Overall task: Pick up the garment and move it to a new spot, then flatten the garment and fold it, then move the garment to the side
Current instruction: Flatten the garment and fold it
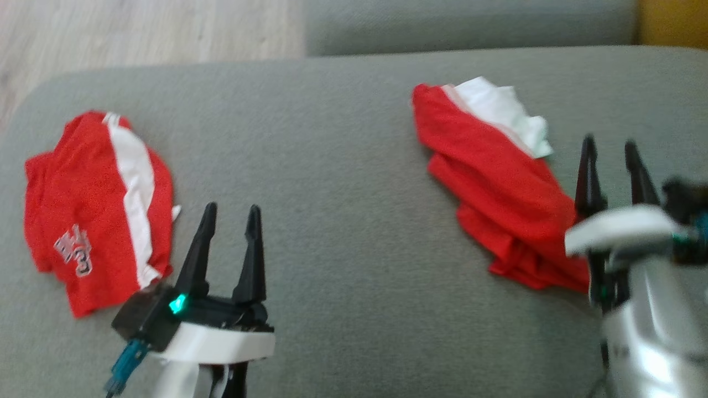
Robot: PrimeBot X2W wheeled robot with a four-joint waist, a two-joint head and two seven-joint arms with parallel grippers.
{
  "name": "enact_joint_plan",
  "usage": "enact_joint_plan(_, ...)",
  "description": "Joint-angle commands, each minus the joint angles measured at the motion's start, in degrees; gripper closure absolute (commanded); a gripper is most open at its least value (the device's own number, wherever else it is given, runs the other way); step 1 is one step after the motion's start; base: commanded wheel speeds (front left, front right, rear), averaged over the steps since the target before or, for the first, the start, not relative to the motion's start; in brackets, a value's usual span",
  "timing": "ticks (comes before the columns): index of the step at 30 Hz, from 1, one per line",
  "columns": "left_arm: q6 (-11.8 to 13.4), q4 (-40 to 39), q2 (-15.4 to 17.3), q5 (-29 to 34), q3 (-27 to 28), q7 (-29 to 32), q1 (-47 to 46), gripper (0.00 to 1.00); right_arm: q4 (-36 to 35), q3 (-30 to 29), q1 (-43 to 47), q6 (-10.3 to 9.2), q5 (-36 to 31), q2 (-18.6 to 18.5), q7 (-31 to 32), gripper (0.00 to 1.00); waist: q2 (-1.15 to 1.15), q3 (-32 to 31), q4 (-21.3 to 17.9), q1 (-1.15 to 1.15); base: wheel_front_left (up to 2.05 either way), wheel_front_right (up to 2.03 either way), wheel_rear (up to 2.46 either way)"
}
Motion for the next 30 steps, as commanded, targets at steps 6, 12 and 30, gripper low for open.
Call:
enact_joint_plan(6, 0.1, -0.7, -0.1, -0.1, -1.1, -0.5, -5.3, 0.0, 15.3, -4.8, -15.9, 0.42, -2.7, -0.2, 3.5, 0.0, 0.0, 5.1, 5.7, -0.01, 0.0, 0.0, 0.0)
enact_joint_plan(12, 0.1, -0.1, 0.0, -0.5, -2.0, -0.5, -6.8, 0.0, 29.9, -13.8, -24.6, 0.42, -9.7, -0.2, 4.6, 0.0, 0.0, 7.0, 8.9, -0.01, 0.0, 0.0, 0.0)
enact_joint_plan(30, 0.1, 0.5, 0.0, -1.1, -2.1, -0.5, -6.4, 0.0, 45.0, -26.0, -36.0, 0.42, -21.2, -0.2, -4.1, 1.0, 0.0, 5.5, 9.6, -0.01, 0.0, 0.0, 0.0)
